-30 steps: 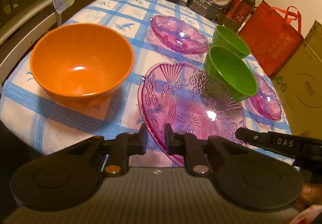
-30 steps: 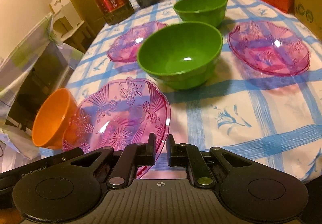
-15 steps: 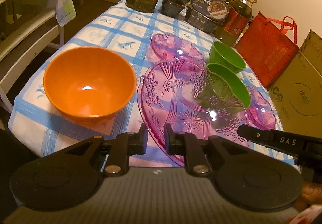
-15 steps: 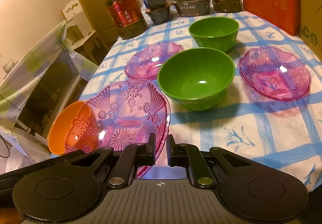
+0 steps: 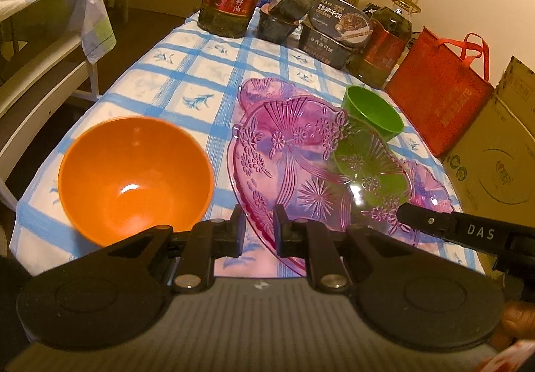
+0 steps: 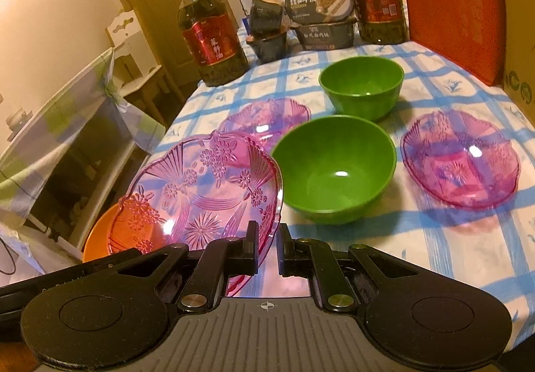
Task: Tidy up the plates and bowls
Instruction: 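Lift the pink plate with both tools and carry it toward the other pink plate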
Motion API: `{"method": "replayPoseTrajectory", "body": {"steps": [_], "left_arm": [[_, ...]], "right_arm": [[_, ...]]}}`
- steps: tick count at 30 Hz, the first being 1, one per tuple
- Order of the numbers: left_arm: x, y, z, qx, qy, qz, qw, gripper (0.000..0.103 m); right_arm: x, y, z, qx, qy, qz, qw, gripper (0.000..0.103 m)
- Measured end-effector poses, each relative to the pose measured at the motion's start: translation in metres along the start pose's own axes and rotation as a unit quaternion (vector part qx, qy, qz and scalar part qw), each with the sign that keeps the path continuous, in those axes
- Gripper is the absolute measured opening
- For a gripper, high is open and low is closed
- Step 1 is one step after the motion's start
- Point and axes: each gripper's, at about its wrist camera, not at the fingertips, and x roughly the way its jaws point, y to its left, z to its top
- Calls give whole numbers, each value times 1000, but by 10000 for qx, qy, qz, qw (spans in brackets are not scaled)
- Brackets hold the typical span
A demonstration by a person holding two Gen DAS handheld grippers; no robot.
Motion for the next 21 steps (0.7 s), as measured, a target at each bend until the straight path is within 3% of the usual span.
{"method": "replayPoseTrajectory", "body": {"steps": [13,21], "left_arm": [[33,11,40,-50,103,-99,9999,15],[69,15,86,-34,143,-172,9997,15]], "right_arm": [[34,6,39,-120,-38,-30,9999,10],[67,8,78,-181,-94,-73,9998,10]]}}
